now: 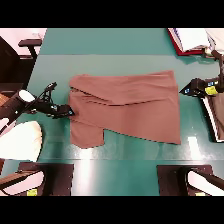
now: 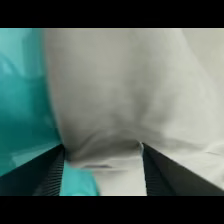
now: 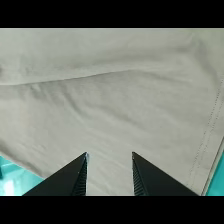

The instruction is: Fold the shirts.

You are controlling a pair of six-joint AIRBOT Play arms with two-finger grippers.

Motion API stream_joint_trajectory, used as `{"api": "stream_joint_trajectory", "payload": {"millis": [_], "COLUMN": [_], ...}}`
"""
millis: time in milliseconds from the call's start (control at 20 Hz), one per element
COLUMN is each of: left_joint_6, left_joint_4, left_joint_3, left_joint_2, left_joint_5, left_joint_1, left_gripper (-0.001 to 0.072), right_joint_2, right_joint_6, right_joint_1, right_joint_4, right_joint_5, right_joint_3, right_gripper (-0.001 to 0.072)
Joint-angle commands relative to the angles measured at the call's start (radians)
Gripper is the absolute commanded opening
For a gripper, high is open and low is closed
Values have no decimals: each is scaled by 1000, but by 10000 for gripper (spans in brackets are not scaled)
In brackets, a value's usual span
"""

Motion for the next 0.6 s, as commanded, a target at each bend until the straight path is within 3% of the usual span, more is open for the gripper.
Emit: {"api": "stream_joint_trajectory", "payload": {"millis": [0, 100, 350, 400, 450, 550], "left_joint_6": [-11, -11, -15, -15, -15, -15], "left_joint_4": [-12, 0, 10, 10, 10, 9], "left_joint_3": [-23, -6, 105, 119, 125, 124], "left_joint_2": [12, 41, 168, 186, 202, 214], "left_joint_5": [2, -17, -44, -44, -44, -49], "left_joint_1": [-32, -32, -32, -32, -32, -33], "left_gripper": [287, 34, 30, 31, 30, 31], "right_joint_2": [42, 64, 84, 85, 84, 63], "right_joint_6": [-1, -2, 0, 0, 0, 0], "right_joint_1": [-11, -50, -216, -246, -280, -336], "right_joint_4": [-5, -7, -212, -249, -271, -257], "right_joint_5": [-2, 10, 136, 135, 132, 113], "right_joint_3": [-10, -10, -122, -183, -258, -397], "right_gripper": [329, 329, 330, 368, 493, 529]}}
